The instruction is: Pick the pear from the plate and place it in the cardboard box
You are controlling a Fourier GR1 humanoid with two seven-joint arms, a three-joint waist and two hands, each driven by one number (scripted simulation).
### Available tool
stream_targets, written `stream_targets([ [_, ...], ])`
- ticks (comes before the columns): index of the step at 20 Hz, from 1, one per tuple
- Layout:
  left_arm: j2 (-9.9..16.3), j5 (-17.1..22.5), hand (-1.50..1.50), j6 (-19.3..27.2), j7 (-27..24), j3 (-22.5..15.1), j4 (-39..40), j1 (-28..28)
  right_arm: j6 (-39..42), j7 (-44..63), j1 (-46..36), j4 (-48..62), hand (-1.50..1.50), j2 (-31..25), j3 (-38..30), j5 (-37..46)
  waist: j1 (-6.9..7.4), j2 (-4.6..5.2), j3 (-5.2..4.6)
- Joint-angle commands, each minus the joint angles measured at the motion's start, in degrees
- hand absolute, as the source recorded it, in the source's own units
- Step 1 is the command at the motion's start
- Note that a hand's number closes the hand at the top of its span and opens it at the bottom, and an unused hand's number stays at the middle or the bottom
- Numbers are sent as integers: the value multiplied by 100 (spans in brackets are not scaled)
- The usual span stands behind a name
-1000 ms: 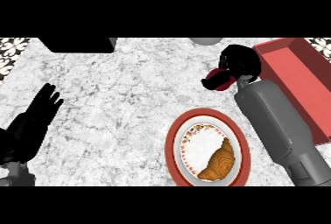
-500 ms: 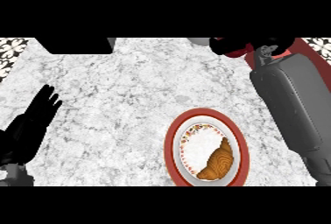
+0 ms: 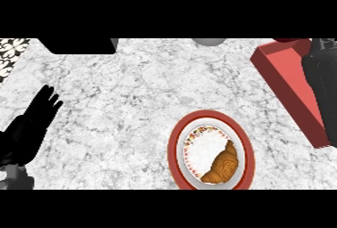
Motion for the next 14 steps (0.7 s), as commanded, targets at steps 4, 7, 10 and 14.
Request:
stream_targets([
  [4, -294, -330, 0, 289, 55, -268, -227, 6, -9, -638, 175, 651, 150, -462, -362, 70, 35, 12, 3],
  [7, 16, 147, 0, -58, 352, 70, -402, 59, -659, -1421, 592, 880, 150, -631, -569, -5, 46, 13, 5],
  [10, -58, -54, 0, -160, -164, 32, 287, -94, -1026, -1825, 355, 1631, 150, -664, -746, 19, 48, 28, 3],
  [14, -229, -201, 0, 23, 21, -159, -179, 64, -1488, -2406, 612, 2025, 150, -682, -980, -132, 52, 20, 5],
])
